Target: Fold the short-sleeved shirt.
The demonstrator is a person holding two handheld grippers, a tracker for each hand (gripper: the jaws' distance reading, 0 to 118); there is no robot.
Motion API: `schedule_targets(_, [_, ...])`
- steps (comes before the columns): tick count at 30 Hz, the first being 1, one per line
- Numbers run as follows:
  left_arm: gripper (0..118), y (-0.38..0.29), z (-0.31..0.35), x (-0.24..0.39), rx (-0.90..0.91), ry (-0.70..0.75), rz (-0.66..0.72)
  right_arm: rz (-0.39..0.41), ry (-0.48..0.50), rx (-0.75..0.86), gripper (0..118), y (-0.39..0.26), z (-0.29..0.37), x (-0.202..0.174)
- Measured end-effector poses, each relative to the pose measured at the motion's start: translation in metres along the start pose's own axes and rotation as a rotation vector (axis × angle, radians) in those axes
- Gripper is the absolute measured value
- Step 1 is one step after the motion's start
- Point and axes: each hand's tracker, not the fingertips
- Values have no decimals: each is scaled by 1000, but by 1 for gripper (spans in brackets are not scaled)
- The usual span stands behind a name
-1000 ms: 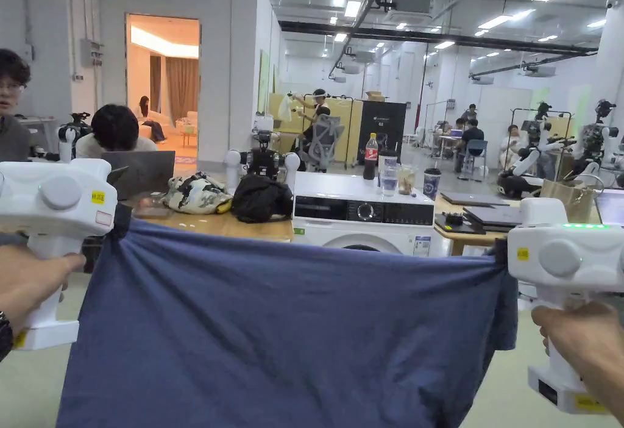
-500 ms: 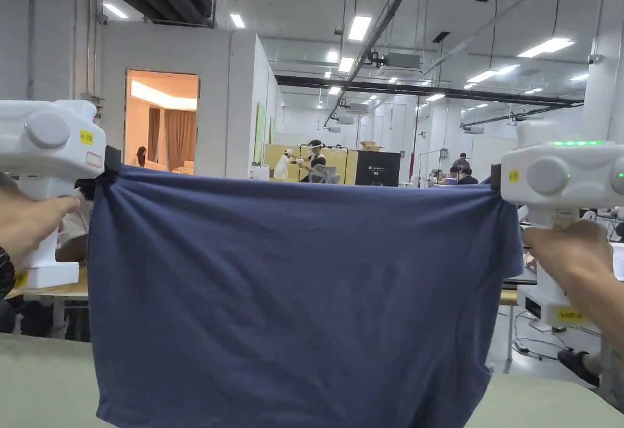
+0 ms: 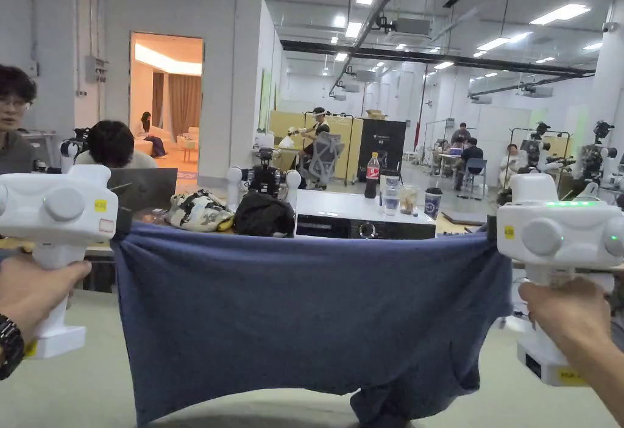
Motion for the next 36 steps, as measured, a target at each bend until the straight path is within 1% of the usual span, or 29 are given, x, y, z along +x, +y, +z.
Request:
schedule_targets(1, [1, -20, 9, 2, -22, -11, 6, 15, -3, -10, 0, -16, 9, 1])
schedule_targets(4, [1, -71, 37, -2, -19, -36, 25, 21, 0, -51, 0, -53, 34, 10])
schedule_targets(8, [1, -132, 81, 0, -28, -61, 43, 36, -1, -96, 0, -104, 85, 14])
schedule_targets(10, [1, -158, 89, -9, -31, -73, 42, 29, 6, -114, 0, -128, 108, 16])
schedule_targets(11, [1, -172, 97, -8, -64, -75, 7, 25, 5, -124, 0, -142, 120, 17])
schedule_targets(12, [1, -186, 105, -8, -62, -73, 7, 38, 25, -144, 0, -154, 129, 16])
schedule_targets(13, [1, -200, 108, -10, -68, -72, 4, 41, 17, -155, 0, -169, 140, 15])
schedule_targets(14, [1, -213, 112, -12, -122, -93, -28, 48, 25, -173, 0, -184, 149, 14])
schedule_targets(17, [1, -254, 130, -5, -189, -103, -43, 57, 70, -264, 0, -230, 170, 11])
schedule_targets(18, [1, -267, 133, -2, -213, -98, -59, 61, 51, -273, 0, -245, 174, 9])
schedule_targets(19, [1, -280, 135, -2, -237, -99, -75, 87, 53, -305, 0, -259, 176, 8])
schedule_targets(21, [1, -306, 143, 2, -284, -83, -63, 66, 54, -365, 0, -288, 185, 6])
schedule_targets(23, [1, -330, 142, 0, -312, -80, -53, 75, 59, -413, 0, -316, 184, 9])
schedule_targets(24, [1, -341, 140, -1, -351, -72, -67, 99, 51, -445, 0, -323, 189, 9])
schedule_targets(26, [1, -359, 136, -2, -398, -50, -95, 123, 27, -485, 0, -344, 186, 12])
schedule_targets(27, [1, -367, 133, -3, -405, -49, -96, 113, 54, -517, 0, -353, 184, 15])
schedule_targets(31, [1, -387, 117, -7, -493, -57, -78, 105, 67, -595, 0, -381, 176, 18])
schedule_targets(33, [1, -397, 103, -8, -534, -52, -107, 119, 74, -640, 0, -391, 172, 18])
schedule_targets(35, [1, -397, 101, -4, -510, -48, -115, 137, 77, -649, 0, -394, 168, 13])
schedule_targets(36, [1, -393, 101, -3, -509, -44, -115, 134, 72, -650, 1, -394, 164, 12])
